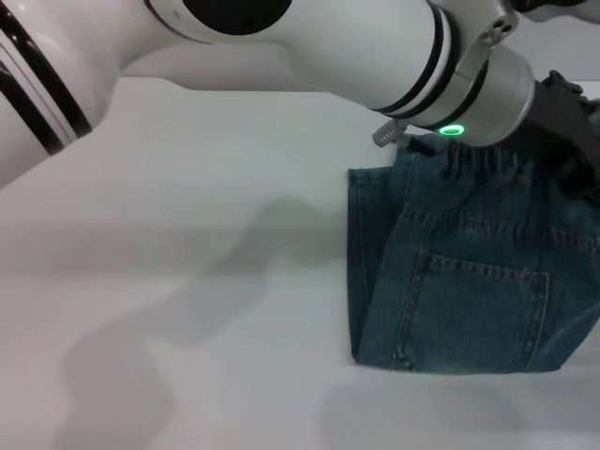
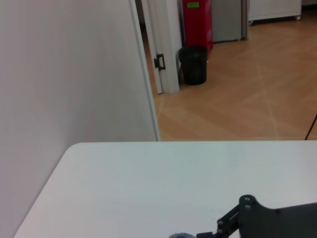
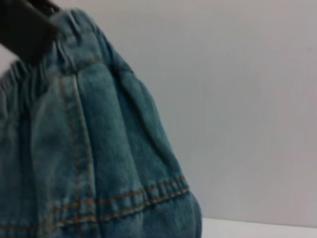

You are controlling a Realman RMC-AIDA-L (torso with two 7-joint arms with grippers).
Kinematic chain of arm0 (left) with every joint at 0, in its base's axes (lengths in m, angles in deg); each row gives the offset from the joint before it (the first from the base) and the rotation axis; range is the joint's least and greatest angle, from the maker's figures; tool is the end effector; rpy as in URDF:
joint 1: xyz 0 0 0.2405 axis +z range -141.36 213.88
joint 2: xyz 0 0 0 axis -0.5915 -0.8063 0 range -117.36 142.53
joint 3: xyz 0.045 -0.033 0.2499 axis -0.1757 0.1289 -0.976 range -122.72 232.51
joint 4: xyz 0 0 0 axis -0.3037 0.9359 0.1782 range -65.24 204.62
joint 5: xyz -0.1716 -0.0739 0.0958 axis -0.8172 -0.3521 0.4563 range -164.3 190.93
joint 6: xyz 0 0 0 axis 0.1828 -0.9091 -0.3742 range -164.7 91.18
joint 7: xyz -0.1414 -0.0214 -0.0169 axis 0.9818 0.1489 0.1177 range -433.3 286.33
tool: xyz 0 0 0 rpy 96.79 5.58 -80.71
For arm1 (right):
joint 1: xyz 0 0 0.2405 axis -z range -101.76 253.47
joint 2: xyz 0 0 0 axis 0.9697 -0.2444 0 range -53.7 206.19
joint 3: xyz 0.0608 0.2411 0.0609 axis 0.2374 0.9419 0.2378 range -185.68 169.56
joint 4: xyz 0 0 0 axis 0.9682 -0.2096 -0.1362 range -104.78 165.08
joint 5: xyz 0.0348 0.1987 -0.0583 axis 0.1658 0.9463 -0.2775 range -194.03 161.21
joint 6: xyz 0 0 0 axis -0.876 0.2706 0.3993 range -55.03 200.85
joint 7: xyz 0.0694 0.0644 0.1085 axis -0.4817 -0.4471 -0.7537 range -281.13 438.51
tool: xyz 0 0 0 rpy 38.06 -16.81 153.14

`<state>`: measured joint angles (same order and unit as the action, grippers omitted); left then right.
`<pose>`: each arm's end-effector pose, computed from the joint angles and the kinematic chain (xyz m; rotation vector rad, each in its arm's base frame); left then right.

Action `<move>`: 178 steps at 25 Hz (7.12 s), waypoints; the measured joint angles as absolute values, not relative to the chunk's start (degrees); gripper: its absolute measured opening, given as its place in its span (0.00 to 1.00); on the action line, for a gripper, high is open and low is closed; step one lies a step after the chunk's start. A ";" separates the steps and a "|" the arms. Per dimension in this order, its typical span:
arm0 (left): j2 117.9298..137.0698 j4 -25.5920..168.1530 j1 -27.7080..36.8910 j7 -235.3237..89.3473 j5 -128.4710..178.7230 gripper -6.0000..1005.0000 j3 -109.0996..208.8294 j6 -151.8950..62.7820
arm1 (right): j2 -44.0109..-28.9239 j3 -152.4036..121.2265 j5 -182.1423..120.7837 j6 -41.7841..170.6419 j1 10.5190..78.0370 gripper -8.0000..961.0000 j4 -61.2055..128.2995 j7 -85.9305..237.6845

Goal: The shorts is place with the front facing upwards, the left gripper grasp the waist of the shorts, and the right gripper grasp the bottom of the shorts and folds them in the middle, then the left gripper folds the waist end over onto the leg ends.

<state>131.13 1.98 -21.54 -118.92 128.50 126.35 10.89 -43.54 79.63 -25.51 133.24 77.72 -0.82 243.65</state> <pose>0.0391 0.3553 -0.1123 -2.8975 0.0679 -0.2446 0.3694 0.2378 -0.0008 -1.6628 0.5495 0.5762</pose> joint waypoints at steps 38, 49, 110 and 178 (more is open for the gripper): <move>131.00 12.46 -23.73 -121.94 132.50 0.84 127.86 1.75 | -43.64 78.24 -23.27 136.19 77.20 0.68 0.85 241.21; 131.18 11.85 -23.81 -121.95 132.49 0.84 127.84 1.20 | -43.13 74.33 -23.74 134.54 74.41 0.68 1.22 237.31; 130.94 16.05 13.56 -74.56 154.54 0.00 83.55 -76.27 | -43.64 93.81 -12.98 138.66 80.99 0.01 12.05 243.41; 131.68 34.16 -4.97 -58.39 158.45 0.00 75.17 -68.28 | -43.60 83.16 -13.33 147.63 79.37 0.01 12.34 237.87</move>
